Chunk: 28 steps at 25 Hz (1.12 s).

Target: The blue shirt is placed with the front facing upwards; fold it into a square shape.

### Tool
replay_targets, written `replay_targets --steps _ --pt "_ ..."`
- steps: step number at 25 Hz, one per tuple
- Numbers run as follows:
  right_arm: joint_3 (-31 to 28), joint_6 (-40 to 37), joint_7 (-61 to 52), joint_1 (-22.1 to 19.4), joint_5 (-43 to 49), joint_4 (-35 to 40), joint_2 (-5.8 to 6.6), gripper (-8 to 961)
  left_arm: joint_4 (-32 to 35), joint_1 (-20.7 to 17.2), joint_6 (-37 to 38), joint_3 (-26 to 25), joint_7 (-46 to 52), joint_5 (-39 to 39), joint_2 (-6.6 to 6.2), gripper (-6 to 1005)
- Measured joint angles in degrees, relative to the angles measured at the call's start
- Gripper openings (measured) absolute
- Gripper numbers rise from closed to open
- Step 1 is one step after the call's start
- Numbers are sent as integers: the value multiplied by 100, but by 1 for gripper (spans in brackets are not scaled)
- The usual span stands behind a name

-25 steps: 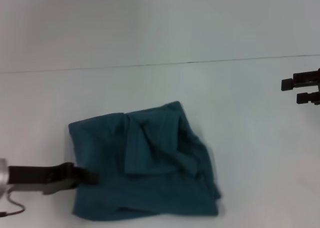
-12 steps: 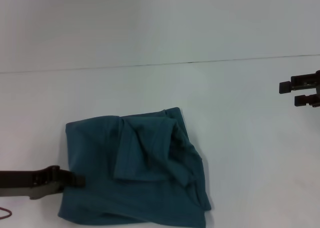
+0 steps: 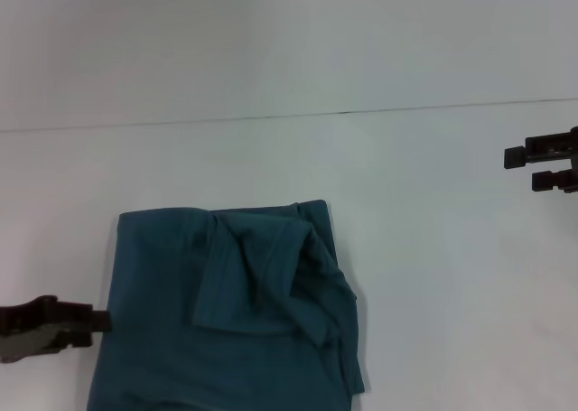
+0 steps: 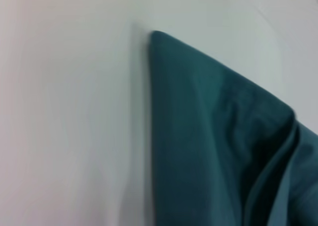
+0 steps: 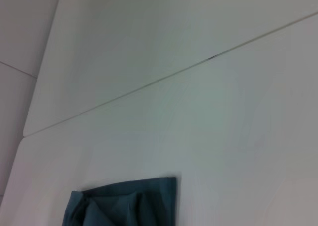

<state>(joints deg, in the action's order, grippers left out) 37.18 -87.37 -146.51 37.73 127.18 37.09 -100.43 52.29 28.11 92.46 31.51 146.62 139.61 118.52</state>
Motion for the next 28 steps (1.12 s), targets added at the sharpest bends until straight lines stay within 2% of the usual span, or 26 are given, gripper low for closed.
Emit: replay_targets --steps 7,11,16,21,28 --pt "8 13 0 18 0 -6 -3 820 617 -340 279 -176 108 -367 251 513" --pt "8 20 0 13 -1 -10 -3 820 249 -389 428 -166 -10 -641 293 668" --pt "39 -37 45 23 0 -5 -10 820 -89 -406 436 -174 -158 -741 314 815" --pt "44 -137 106 79 -1 -5 -35 820 -374 -389 390 -42 -258 -723 309 814" --pt "262 -380 287 269 -1 0 -102 820 -358 -301 639 -55 -377 -538 265 812"
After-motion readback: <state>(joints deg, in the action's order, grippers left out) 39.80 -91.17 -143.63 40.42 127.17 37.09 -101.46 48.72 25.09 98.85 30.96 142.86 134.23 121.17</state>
